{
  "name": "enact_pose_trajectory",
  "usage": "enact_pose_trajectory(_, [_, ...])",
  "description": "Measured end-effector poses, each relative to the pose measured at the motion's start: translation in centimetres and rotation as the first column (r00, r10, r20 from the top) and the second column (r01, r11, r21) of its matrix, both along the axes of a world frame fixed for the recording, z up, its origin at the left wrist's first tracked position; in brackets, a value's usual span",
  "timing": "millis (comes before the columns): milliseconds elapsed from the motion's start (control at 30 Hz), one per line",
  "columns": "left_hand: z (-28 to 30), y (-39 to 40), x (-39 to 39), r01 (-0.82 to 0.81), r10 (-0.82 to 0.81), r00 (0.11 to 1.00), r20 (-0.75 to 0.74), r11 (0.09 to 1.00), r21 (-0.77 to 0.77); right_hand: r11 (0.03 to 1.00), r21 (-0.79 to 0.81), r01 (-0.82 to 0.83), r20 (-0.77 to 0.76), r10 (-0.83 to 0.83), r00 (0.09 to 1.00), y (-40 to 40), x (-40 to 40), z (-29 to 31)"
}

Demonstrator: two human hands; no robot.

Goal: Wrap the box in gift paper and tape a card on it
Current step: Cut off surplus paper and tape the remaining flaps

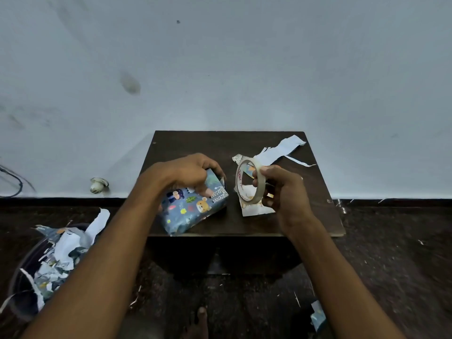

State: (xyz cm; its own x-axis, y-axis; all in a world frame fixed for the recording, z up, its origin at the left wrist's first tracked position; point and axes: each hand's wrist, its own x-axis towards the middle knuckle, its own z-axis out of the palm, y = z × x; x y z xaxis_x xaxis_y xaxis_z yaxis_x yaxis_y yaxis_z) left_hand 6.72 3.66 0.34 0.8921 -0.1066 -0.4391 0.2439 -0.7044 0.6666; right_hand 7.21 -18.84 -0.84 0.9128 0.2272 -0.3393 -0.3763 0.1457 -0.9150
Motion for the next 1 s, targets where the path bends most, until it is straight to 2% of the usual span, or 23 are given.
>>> enact_pose_trajectory(67, [0.0, -0.4, 0.9, 0.047, -0.047, 0.999, -0.004, 0.998, 0.036, 0.999, -0.042, -0.012, 0.038, 0.014, 0.999, 0.0, 0.0, -0.4])
enact_pose_trajectory(233, [0.6, -0.4, 0.8, 0.047, -0.047, 0.999, -0.006, 0.998, 0.029, 0.999, -0.041, -0.005, 0.159, 0.011, 0.987, 0.1, -0.3, -0.8])
enact_pose_trajectory(300, [0.5, -0.7, -0.4, -0.021, 0.019, 0.996, 0.082, 1.000, 0.023, 0.999, -0.053, -0.009, 0.257, 0.023, 0.966, 0.0, -0.4, -0.8])
enact_pose_trajectory(333, [0.5, -1.4, -1.3, -0.094, 0.094, 0.980, 0.176, 0.996, -0.009, 0.998, -0.067, -0.006, 0.311, 0.027, 0.950, -0.1, -0.5, -0.9])
enact_pose_trajectory(367, [0.5, -2.4, -2.2, -0.190, 0.199, 0.932, 0.303, 0.980, -0.060, 0.995, -0.101, 0.004, 0.370, 0.034, 0.928, -0.1, -0.5, -1.1])
enact_pose_trajectory(433, [0.5, -5.1, -4.0, -0.374, 0.450, 0.735, 0.507, 0.893, -0.250, 0.978, -0.203, 0.039, 0.485, 0.066, 0.872, -0.2, -0.8, -1.6])
enact_pose_trajectory(467, [0.5, -6.5, -4.8, -0.419, 0.564, 0.645, 0.516, 0.825, -0.378, 0.966, -0.252, 0.064, 0.539, 0.085, 0.838, -0.2, -1.1, -1.9])
enact_pose_trajectory(500, [0.4, -7.8, -5.4, -0.436, 0.652, 0.597, 0.467, 0.753, -0.494, 0.955, -0.282, 0.088, 0.589, 0.100, 0.802, -0.3, -1.3, -2.0])
enact_pose_trajectory(567, [0.2, -10.1, -7.0, -0.454, 0.730, 0.600, 0.328, 0.648, -0.611, 0.957, -0.277, 0.088, 0.658, 0.122, 0.743, -0.6, -1.8, -2.0])
enact_pose_trajectory(633, [-0.4, -11.5, -8.1, -0.425, 0.704, 0.662, 0.258, 0.636, -0.644, 0.986, -0.164, -0.003, 0.614, 0.104, 0.782, -0.9, -2.4, -1.7])
enact_pose_trajectory(700, [-1.0, -12.0, -8.4, -0.343, 0.613, 0.739, 0.280, 0.699, -0.627, 0.998, 0.039, -0.058, 0.421, 0.036, 0.906, -1.3, -2.5, -1.4])
enact_pose_trajectory(767, [-1.2, -11.7, -8.2, -0.264, 0.516, 0.782, 0.351, 0.783, -0.563, 0.985, 0.167, -0.031, 0.227, -0.008, 0.974, -2.0, -2.1, -1.1])
enact_pose_trajectory(900, [-1.0, -11.3, -7.7, -0.254, 0.429, 0.755, 0.496, 0.889, -0.382, 0.975, 0.221, 0.027, 0.030, -0.035, 0.999, -2.9, -1.2, -0.9])
enact_pose_trajectory(1000, [-0.9, -11.6, -7.6, -0.302, 0.490, 0.703, 0.515, 0.861, -0.408, 0.966, 0.252, -0.050, 0.020, 0.047, 0.999, -2.9, -1.3, -0.8])
